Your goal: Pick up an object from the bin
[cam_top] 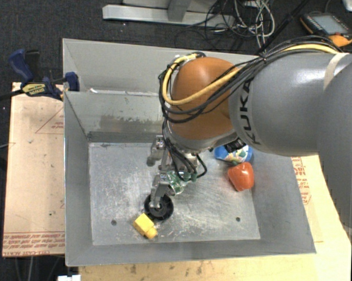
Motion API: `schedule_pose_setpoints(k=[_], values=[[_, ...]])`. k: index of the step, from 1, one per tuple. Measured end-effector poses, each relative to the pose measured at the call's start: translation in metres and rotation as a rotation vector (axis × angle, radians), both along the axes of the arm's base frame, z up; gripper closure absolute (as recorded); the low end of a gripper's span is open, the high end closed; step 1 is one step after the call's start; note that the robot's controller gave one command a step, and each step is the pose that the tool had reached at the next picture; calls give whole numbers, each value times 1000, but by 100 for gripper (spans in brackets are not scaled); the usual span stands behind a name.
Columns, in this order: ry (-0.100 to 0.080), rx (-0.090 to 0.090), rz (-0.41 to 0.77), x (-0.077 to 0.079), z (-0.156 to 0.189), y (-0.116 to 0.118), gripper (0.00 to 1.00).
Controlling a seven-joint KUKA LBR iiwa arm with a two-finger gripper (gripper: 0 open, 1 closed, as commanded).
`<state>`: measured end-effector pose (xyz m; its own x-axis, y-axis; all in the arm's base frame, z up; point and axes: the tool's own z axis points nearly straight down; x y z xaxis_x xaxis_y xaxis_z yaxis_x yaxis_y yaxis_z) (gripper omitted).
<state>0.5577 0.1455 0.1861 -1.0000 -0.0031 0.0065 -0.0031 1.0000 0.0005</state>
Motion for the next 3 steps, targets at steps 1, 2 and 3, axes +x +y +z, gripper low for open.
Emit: schedule_pose_setpoints(k=[1, 2, 3], values=[[-7, 1, -3, 2, 4, -1, 0], [-15, 3, 130, -10, -28, -9, 0], [-14, 2, 452, 47, -94, -50, 0]])
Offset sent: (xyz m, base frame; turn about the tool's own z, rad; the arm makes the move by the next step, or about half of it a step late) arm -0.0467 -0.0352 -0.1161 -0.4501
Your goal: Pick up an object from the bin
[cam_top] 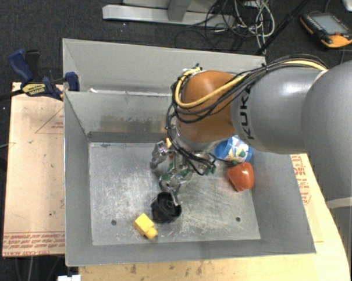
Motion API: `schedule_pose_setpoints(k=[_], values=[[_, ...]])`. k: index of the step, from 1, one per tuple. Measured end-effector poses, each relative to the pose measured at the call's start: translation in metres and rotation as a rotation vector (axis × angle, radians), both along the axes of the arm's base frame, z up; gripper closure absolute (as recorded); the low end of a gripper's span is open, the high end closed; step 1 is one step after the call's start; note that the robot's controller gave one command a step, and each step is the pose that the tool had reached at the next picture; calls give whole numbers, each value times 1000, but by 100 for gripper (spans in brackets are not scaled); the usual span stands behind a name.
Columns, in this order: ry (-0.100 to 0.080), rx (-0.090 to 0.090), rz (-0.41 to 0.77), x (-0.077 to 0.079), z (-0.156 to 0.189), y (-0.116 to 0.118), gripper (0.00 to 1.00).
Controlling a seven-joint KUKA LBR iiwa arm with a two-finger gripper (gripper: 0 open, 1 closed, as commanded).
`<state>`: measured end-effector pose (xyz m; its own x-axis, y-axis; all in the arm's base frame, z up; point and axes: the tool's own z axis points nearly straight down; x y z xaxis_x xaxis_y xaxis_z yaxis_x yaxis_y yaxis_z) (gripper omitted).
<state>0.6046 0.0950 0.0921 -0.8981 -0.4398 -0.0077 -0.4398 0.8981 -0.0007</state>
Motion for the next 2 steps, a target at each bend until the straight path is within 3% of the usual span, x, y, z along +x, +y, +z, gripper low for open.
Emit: schedule_pose_setpoints(k=[1, 2], values=[[6, -1, -3, 19, -10, -5, 0], [3, -1, 186, 25, 5, -51, 0]])
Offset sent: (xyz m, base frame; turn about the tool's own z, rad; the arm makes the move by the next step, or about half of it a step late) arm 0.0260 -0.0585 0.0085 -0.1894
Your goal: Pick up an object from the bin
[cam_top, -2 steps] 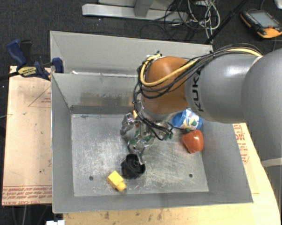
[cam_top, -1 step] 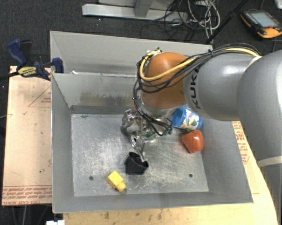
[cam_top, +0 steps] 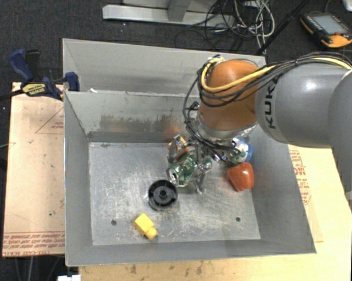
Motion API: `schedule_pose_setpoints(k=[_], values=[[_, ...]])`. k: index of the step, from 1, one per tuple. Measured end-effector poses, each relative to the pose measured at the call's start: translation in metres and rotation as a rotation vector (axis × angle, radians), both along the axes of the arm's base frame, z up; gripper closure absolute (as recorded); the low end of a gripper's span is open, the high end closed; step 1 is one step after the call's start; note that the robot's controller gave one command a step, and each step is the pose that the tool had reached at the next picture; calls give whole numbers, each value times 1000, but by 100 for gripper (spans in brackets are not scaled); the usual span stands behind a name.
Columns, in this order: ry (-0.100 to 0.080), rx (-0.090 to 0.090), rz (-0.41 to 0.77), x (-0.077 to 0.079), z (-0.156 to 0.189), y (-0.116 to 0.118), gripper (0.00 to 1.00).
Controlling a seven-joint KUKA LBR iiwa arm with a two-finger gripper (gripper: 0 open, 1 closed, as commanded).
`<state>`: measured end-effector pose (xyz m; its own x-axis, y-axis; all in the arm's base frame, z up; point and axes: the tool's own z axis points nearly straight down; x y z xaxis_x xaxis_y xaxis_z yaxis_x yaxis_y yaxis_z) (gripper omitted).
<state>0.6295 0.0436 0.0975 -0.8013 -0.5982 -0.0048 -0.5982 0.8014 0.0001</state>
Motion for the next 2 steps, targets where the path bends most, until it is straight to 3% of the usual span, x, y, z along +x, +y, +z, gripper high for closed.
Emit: schedule_pose_setpoints(k=[1, 2], values=[[-3, -1, 170, 22, -14, -19, 100], [-4, -1, 170, 22, -14, -19, 100]])
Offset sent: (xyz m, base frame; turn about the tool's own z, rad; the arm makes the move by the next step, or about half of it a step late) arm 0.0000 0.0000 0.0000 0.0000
